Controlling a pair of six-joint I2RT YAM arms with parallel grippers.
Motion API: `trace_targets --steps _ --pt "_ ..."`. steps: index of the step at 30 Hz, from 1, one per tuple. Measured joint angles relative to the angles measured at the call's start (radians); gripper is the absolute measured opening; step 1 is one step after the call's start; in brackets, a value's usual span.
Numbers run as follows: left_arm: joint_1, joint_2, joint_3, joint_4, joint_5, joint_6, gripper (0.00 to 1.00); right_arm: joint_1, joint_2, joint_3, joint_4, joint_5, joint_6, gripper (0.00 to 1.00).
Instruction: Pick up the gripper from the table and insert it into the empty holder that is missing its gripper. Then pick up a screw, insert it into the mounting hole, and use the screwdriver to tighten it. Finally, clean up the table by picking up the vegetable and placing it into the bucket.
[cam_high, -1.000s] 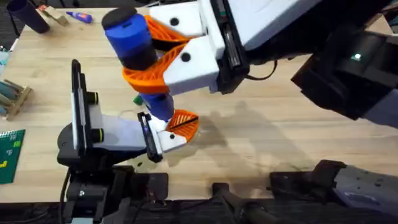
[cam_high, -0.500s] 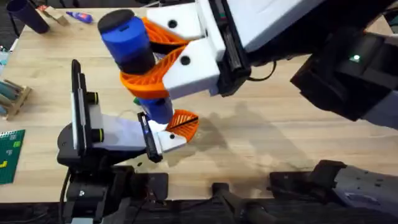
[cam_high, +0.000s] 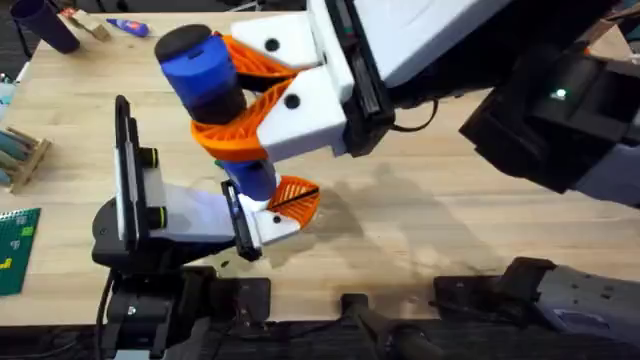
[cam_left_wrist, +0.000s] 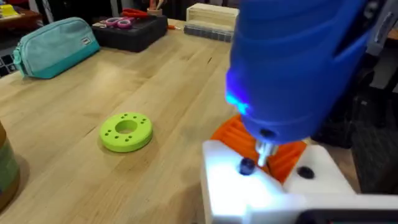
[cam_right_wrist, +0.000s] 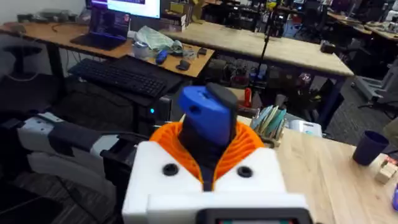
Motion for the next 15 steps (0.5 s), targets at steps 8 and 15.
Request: trace_targets --steps 8,15 --pt "0.000 0.000 0.000 0.000 0.000 0.000 0.009 0.000 0.001 0.000 0.007 0.000 -0.006 0.048" --pt "0.000 0.000 0.000 0.000 0.000 0.000 0.009 0.000 0.001 0.000 0.007 0.000 -0.006 0.049"
